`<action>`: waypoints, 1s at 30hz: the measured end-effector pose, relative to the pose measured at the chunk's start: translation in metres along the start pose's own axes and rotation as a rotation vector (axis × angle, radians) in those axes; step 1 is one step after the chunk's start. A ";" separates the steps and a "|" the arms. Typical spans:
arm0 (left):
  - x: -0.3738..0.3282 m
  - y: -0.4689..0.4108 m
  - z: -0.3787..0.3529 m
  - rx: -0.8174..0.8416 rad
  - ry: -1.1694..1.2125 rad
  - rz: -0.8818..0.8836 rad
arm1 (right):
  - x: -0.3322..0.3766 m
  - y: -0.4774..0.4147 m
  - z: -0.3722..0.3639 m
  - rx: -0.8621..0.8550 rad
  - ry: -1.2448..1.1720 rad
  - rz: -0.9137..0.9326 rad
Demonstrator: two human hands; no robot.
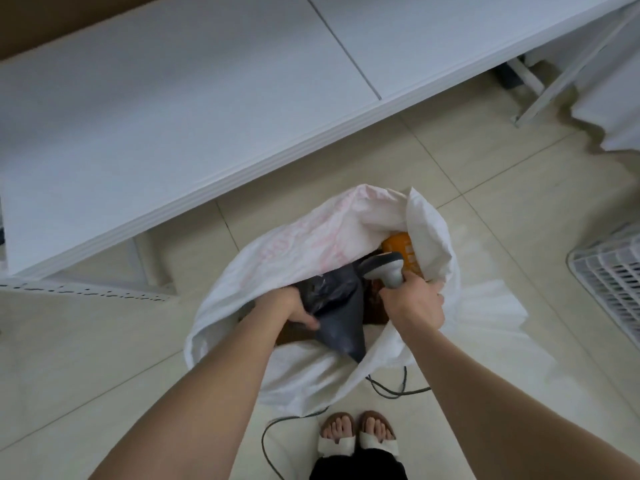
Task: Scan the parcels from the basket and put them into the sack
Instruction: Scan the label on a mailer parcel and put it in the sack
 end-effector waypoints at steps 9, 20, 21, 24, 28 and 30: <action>0.003 -0.016 0.100 -0.408 1.937 0.137 | -0.003 -0.017 -0.020 0.237 -0.127 -0.084; 0.005 -0.057 0.040 -0.416 0.707 -0.155 | 0.013 -0.023 -0.087 0.451 -0.486 -0.088; -0.005 -0.058 0.025 -0.381 0.438 -0.236 | 0.015 -0.021 -0.092 0.457 -0.502 -0.084; -0.004 -0.066 -0.009 -0.163 0.033 -0.285 | 0.017 -0.020 -0.100 0.397 -0.477 -0.023; 0.027 -0.070 -0.022 -0.085 -0.138 -0.084 | 0.006 -0.031 -0.095 0.306 -0.457 0.006; 0.022 -0.062 -0.019 -0.136 -0.023 -0.103 | 0.001 -0.031 -0.092 0.277 -0.476 0.000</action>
Point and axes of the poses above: each hand's wrist, its own y-axis away from the middle knuckle, its own z-axis out of the back of the hand, x = y × z, the point moved 2 cm from there along -y, towards the middle knuckle, and after that the axes turned 4 degrees about -x, right-handed, at the moved point
